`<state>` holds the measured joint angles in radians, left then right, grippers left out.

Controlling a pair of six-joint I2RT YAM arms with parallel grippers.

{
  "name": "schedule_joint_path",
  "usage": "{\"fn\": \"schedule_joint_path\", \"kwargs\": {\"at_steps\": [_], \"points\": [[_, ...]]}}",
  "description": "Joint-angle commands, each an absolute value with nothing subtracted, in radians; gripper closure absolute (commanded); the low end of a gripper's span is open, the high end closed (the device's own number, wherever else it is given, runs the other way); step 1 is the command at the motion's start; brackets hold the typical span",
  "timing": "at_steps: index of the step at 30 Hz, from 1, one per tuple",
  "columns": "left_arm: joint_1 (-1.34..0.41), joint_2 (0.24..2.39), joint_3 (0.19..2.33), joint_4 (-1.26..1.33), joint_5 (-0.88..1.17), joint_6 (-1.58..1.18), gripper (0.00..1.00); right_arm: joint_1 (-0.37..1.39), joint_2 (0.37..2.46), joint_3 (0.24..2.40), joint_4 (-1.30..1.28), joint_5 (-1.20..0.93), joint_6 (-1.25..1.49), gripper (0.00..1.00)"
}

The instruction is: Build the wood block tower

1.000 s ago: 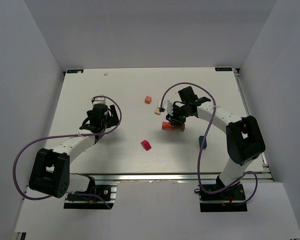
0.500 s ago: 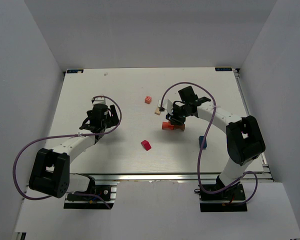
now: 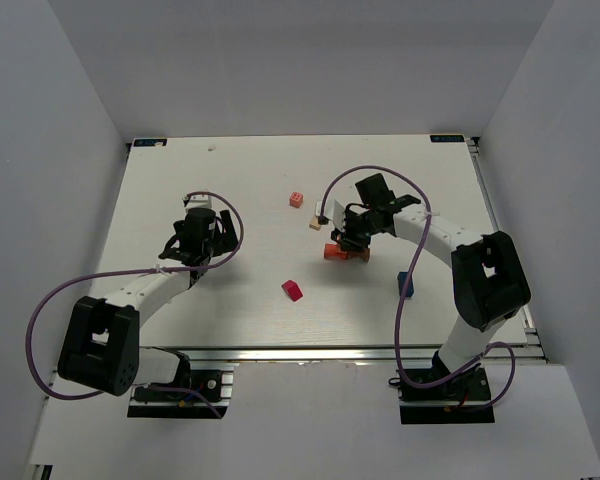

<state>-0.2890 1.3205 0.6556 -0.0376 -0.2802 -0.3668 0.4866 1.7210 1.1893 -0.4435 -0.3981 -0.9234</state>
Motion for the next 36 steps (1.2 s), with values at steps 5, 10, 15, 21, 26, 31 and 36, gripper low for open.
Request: {"fn": "schedule_joint_path", "kwargs": {"at_steps": [5,10,15,21,26,31,36], "points": [[-0.285,1.313,0.695,-0.043,-0.295,-0.359,0.02,0.495,1.713,1.181,-0.43,-0.4,-0.923,0.64],[-0.284,1.31,0.693,-0.044,-0.295,-0.36,0.02,0.495,1.715,1.186,-0.434,-0.403,-0.923,0.6],[-0.284,1.308,0.693,-0.046,-0.295,-0.36,0.02,0.495,1.712,1.186,-0.439,-0.403,-0.923,0.56],[-0.284,1.313,0.696,-0.054,-0.301,-0.359,0.02,0.495,1.718,1.186,-0.436,-0.403,-0.922,0.52],[-0.285,1.316,0.7,-0.055,-0.299,-0.357,0.02,0.494,1.717,1.186,-0.436,-0.408,-0.922,0.51],[-0.284,1.313,0.696,-0.052,-0.296,-0.357,0.02,0.495,1.72,1.187,-0.433,-0.413,-0.92,0.52],[-0.284,1.315,0.698,-0.049,-0.29,-0.357,0.02,0.497,1.726,1.193,-0.434,-0.419,-0.928,0.53]]}}
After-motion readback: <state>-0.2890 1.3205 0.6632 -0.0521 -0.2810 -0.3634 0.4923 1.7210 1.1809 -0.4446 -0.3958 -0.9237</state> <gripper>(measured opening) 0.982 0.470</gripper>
